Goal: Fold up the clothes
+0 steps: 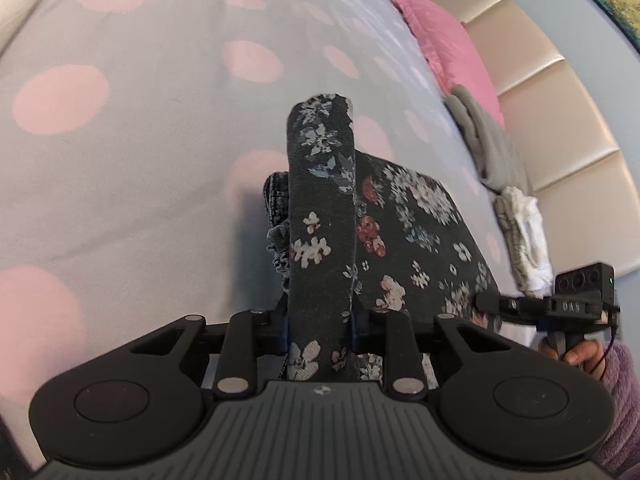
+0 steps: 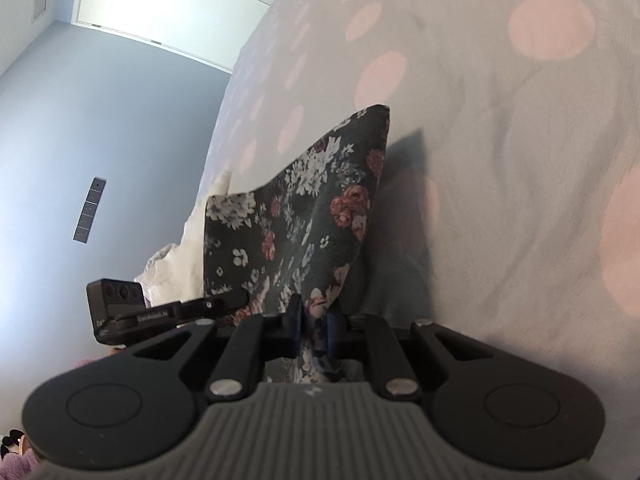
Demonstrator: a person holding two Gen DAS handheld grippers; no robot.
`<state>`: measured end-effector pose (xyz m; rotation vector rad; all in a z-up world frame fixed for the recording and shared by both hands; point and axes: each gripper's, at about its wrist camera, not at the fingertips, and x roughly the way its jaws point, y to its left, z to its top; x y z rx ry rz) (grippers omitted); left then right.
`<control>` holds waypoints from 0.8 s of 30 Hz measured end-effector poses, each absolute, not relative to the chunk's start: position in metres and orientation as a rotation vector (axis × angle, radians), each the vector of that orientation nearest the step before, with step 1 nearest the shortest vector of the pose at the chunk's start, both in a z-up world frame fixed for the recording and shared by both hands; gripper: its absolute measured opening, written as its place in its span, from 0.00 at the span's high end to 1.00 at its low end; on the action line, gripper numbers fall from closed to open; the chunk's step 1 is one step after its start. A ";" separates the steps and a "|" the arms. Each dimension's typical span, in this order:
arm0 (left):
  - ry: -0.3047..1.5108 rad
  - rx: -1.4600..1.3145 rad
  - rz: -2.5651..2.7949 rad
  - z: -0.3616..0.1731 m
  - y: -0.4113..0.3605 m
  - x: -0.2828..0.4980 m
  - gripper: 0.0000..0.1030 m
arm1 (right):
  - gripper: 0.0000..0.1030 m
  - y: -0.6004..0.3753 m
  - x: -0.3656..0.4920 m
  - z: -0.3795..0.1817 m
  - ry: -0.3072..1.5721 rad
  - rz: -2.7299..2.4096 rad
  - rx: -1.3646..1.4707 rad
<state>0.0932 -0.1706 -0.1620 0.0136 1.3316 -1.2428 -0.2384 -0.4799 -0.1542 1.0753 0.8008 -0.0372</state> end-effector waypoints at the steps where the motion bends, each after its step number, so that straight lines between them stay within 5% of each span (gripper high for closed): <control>1: 1.331 0.010 -1.252 -0.161 -0.175 0.085 0.79 | 0.88 -0.484 -0.242 -0.150 0.802 -0.045 1.071; 11: 1.295 0.013 -1.235 -0.175 -0.219 0.000 0.78 | 0.88 -0.519 -0.274 -0.135 0.869 -0.175 1.060; 18: 1.349 0.028 -1.166 -0.180 -0.206 0.007 0.49 | 0.88 -0.509 -0.271 -0.163 0.898 -0.219 1.068; 24: 1.431 -0.046 -1.176 -0.199 -0.191 0.017 0.48 | 0.87 -0.503 -0.274 -0.161 0.913 -0.236 1.045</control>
